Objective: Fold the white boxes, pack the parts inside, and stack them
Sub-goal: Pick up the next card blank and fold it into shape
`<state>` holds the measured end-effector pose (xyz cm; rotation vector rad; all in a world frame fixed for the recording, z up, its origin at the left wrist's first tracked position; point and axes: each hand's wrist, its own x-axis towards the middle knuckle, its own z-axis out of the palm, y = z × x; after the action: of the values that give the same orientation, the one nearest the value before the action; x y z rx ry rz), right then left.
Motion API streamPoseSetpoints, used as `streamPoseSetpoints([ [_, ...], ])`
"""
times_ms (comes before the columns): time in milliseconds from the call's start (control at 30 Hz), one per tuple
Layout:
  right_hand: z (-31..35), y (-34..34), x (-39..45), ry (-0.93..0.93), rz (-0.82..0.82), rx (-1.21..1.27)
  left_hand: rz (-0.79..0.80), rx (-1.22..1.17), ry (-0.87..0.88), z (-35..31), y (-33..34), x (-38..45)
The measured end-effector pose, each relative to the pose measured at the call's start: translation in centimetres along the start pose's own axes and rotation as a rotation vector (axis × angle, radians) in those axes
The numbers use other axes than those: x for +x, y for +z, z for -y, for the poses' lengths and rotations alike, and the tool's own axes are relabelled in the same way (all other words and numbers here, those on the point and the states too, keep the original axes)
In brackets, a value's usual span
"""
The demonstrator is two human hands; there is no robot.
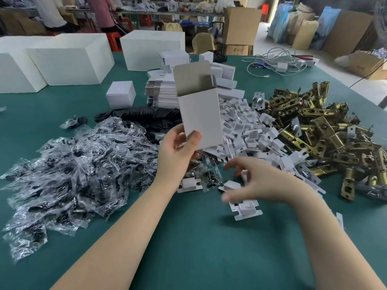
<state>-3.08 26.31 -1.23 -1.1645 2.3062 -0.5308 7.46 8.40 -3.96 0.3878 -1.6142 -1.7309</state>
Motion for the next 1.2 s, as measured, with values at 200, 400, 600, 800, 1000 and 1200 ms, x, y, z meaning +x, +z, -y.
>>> streamPoseSetpoints([
  [200,0.3,1.3,0.1,0.034,0.045,-0.183,0.011,0.001,-0.045,0.4,0.1,-0.2],
  [400,-0.5,1.1,1.4,0.019,-0.354,-0.182,0.058,0.062,-0.022,0.1,0.1,-0.3],
  [600,-0.1,1.6,1.8,-0.107,-0.727,0.090,0.142,0.201,0.008,0.5,0.2,-0.5],
  [800,1.6,1.5,0.9,-0.392,-0.891,0.656,0.356,0.125,-0.059,-0.3,1.3,-1.4],
  [1000,1.9,1.6,1.2,-0.296,-1.078,0.626,0.506,0.589,0.120,1.0,2.6,-2.8],
  [1200,1.2,1.5,1.5,-0.146,-1.213,0.739,0.436,1.394,0.563,3.3,1.3,-1.1],
])
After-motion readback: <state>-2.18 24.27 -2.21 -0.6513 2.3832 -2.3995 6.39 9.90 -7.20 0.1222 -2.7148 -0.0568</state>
